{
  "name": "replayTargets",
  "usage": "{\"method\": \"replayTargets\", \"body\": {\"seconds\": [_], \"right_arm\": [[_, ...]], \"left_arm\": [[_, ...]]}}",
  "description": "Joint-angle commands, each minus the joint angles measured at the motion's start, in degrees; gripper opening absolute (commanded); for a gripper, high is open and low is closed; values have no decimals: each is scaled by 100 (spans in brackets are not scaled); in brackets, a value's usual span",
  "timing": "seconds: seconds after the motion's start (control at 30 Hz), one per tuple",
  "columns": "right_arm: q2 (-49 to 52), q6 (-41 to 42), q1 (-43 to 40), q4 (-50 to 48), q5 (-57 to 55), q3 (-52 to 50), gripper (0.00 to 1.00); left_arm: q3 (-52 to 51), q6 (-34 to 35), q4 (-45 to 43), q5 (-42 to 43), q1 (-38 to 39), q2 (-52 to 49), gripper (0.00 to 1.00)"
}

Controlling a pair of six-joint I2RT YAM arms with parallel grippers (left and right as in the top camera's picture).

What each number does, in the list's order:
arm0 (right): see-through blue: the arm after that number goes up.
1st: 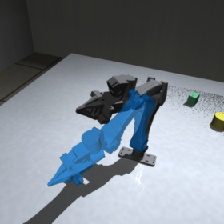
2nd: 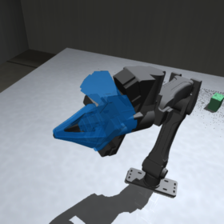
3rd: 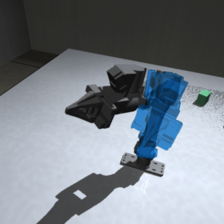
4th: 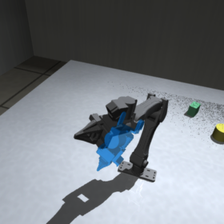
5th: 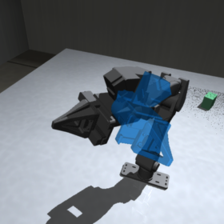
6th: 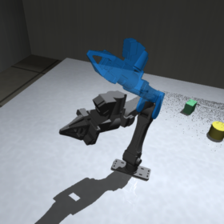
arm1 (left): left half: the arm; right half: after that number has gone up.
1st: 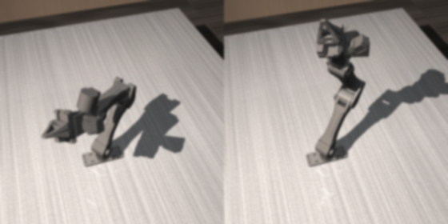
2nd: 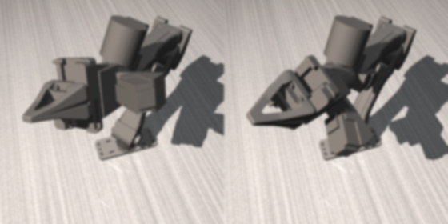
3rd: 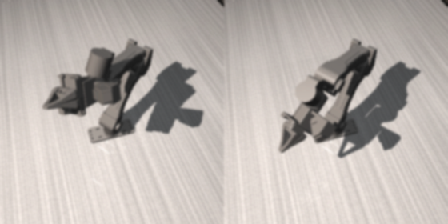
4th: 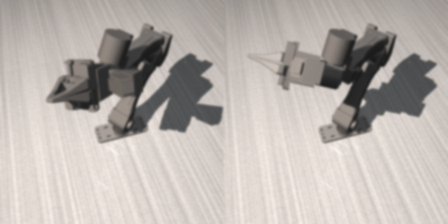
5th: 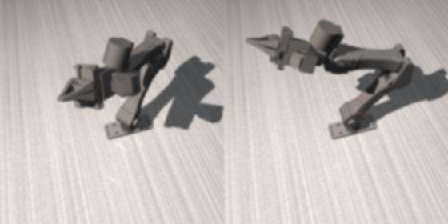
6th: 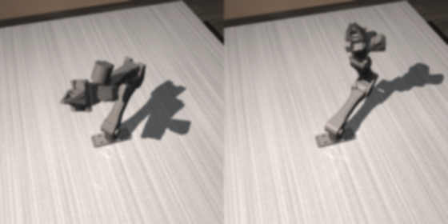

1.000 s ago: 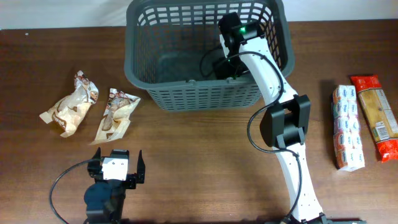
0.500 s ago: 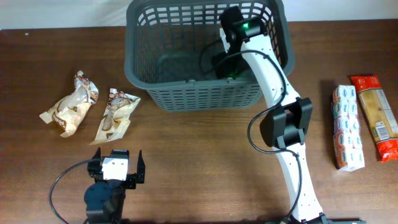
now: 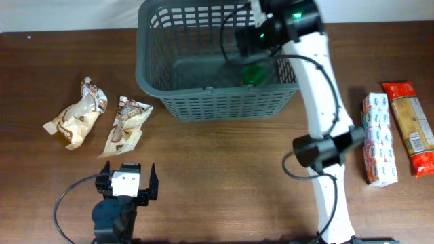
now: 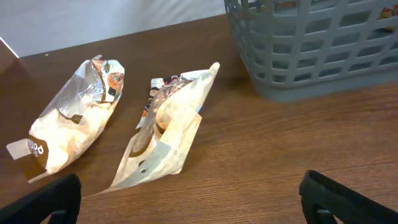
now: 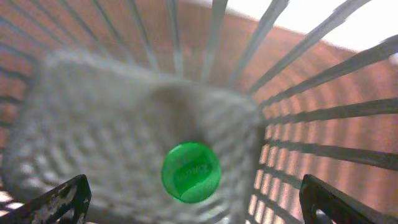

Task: Pack container
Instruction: 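Move the right gripper back and grasp the white Kleenex tissue pack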

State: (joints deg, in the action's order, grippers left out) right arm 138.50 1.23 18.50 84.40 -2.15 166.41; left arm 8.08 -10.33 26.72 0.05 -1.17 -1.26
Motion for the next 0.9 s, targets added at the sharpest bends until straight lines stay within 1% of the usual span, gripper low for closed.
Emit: {"method": "replayTargets", "body": {"seconds": [0.0,0.13,0.23,0.3,0.33,0.47,0.57,0.67,0.73,0.87], "right_arm": [[-962,-31,-20,7,-310,297,99],[-1600,2,-26,205,-1222,297,99],[-1971,179,-66,619,-2107,297,99],[-2103,363,-175,931,-2391,295,99],[-2157,485,-391,1296,-2422,295,99],[-2186,529,-1032,1294,-1808,166,99],[-2190,713,-1534,1294,-1742,129,99],[-2190,702,-2140,1294,-1729,-42,99],[-2190,573,-2487,1294,-1613,-258,99],[-2190,479,-3123,1294,-1410,-1038,99]], "left_arm": [[-39,-96,-15,66,-39,37,99],[-39,-94,-15,63,-39,37,99],[-39,-94,-15,66,-39,37,99],[-39,-94,-15,66,-39,37,99],[-39,-94,-15,63,-39,37,99],[-39,-94,-15,66,-39,37,99],[-39,-96,-15,63,-39,37,99],[-39,-94,-15,66,-39,37,99],[-39,-96,-15,66,-39,37,99],[-39,-94,-15,63,-39,37,99]]}}
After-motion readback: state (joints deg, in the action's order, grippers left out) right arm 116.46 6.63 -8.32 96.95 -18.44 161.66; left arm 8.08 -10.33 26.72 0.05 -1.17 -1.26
